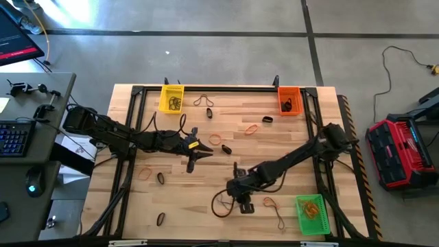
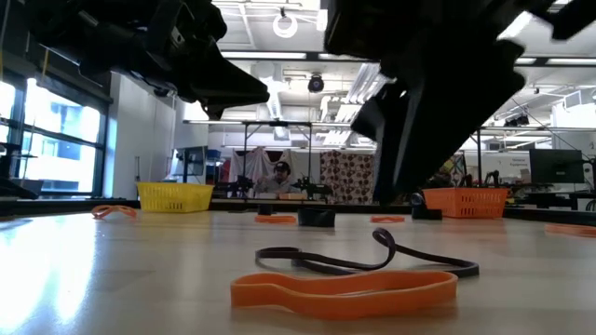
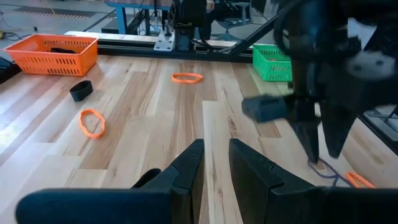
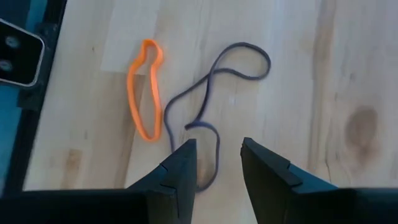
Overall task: Sort rubber bands into baskets
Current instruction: Put the purple rubber band into the yellow bin
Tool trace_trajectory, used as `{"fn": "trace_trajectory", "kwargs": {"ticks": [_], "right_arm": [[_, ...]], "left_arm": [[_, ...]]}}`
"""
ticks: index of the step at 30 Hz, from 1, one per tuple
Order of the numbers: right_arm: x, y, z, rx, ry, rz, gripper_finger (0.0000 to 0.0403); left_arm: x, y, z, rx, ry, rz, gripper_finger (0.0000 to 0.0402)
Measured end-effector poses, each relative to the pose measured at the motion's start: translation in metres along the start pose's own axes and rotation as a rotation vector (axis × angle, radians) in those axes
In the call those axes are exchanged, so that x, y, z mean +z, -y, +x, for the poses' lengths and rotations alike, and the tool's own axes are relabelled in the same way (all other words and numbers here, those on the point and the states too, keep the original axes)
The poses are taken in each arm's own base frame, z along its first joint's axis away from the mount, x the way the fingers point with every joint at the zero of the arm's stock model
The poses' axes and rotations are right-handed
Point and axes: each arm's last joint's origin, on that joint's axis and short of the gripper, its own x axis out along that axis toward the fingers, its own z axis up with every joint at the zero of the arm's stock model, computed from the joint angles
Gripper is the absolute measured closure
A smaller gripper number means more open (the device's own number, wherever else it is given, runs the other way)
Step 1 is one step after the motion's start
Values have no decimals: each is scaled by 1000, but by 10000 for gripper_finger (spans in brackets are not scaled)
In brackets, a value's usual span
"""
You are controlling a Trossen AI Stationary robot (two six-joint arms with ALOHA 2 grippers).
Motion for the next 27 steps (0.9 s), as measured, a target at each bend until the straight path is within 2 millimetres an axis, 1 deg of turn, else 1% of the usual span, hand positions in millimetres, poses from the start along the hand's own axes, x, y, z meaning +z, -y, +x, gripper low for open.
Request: {"fn": "trace_trajectory", "kwargs": {"ticks": [7,15,17,20,25,27], "right_arm": [[1,13,19,73,-17,-51,290],[0,20,31,134,-29,-96,290],[0,22,31,140,-29,-103,293],[1,25,31,139,-26,-115,314],[1,30,30,152,-31,-115,390],[1,30,29,151,-34,-121,394]], "left_arm": [[0,0,0,3,-1,-1,337],[-2,0,0,5,-16,0,337],[-2,0,0,5,-17,0,337],[-2,-1,0,5,-19,1,337],[-2,-1,0,7,-21,1,337],[-2,-1,0,9,-21,1,337]]}}
